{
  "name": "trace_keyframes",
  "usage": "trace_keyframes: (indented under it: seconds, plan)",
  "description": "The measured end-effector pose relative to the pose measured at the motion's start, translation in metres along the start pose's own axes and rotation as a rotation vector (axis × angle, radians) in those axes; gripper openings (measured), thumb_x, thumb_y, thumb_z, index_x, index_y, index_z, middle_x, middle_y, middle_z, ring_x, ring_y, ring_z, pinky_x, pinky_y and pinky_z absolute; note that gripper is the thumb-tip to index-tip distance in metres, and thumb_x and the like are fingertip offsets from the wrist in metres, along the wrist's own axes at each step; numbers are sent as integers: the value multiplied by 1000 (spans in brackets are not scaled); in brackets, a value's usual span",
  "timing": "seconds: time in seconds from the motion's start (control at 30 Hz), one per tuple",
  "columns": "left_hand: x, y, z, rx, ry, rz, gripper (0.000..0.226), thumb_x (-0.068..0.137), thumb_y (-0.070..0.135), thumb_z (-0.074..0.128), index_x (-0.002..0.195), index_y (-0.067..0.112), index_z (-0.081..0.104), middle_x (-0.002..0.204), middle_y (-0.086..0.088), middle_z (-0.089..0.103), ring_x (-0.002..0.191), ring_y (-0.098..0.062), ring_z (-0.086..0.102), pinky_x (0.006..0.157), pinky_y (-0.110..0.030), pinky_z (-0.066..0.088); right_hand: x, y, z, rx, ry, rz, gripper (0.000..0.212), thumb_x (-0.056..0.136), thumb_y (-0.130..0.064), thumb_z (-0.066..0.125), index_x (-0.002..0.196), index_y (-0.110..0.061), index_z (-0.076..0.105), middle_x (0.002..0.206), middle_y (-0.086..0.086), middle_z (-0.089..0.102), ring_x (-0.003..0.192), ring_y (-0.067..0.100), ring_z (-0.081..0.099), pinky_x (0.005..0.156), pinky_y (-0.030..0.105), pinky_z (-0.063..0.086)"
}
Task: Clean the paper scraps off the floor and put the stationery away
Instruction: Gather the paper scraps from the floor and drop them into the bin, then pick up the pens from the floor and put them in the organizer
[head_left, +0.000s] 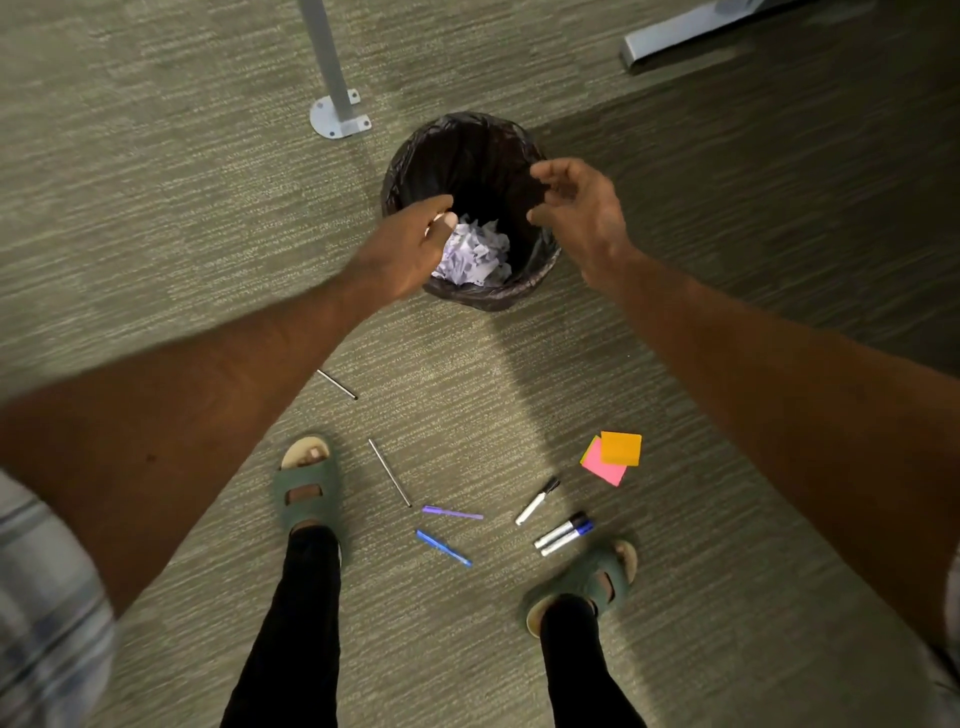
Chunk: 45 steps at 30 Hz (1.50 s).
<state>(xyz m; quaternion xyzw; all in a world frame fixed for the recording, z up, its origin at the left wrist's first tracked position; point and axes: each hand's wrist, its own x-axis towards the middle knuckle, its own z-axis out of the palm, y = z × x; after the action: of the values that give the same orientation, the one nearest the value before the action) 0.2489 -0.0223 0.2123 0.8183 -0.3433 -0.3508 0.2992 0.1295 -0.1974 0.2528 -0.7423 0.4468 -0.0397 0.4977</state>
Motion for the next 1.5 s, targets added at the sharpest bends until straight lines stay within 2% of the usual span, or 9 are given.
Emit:
trace_keyframes:
  seconds: [0.07,0.13,0.2,0.37,0.5,0.7,0.97,1.2,1.5]
  plan:
    - [-7,-6,0,92,-3,90,53,108,36,37,154,10,36,157,-11,41,145,-24,40,119,-33,31,-5,6,5,-89,-87,-26,49,83,1,73,129,-13,61,118,-3,62,110,10,55,100,23,51]
    - [-12,-10,0,146,6,136,54,108,36,37,155,10,34,158,-12,41,146,-25,39,120,-37,32,-10,12,11,-193,-99,-62,48,84,-2,73,130,-12,61,103,-11,56,102,7,51,94,19,47]
    - [-16,-13,-2,173,9,149,54,108,36,36,155,9,33,157,-13,41,145,-27,40,121,-41,33,-15,15,17,-272,-84,-76,46,86,-4,72,130,-11,61,104,-9,55,100,5,50,94,17,45]
    - [-37,-17,-24,284,-50,216,55,108,33,34,156,9,29,161,-15,34,152,-27,29,124,-44,27,-46,11,30,-441,-74,-107,46,89,-19,72,133,-16,60,129,3,65,116,16,61,102,25,48]
    - [-55,-16,-54,434,-147,333,57,108,33,33,158,8,25,164,-14,27,155,-27,22,126,-43,23,-80,1,39,-455,-23,-148,42,94,-19,64,135,-14,58,130,10,65,118,24,63,97,25,48]
    - [-82,-19,-85,541,-191,400,59,107,34,33,158,7,23,165,-15,25,155,-28,19,126,-46,23,-126,-1,62,-610,4,-169,54,103,-27,48,152,-6,35,157,15,36,148,27,32,123,31,23]
    - [-142,-31,-46,623,-224,295,61,108,36,30,160,8,15,167,-14,16,156,-29,14,127,-47,17,-204,38,83,-632,-77,-232,55,102,-21,49,151,0,34,159,18,32,151,31,25,125,34,21]
    - [-199,-47,-3,594,-220,240,61,108,35,33,159,7,17,167,-13,17,156,-28,14,128,-42,15,-272,89,94,-628,-125,-248,49,106,-19,37,151,-1,34,161,16,30,153,29,22,126,37,18]
    - [-261,-100,24,731,-476,215,62,107,30,38,160,6,15,168,-12,15,157,-26,12,127,-39,14,-336,141,148,-564,-153,-130,49,104,-18,42,151,-5,36,160,13,32,152,28,24,126,38,21]
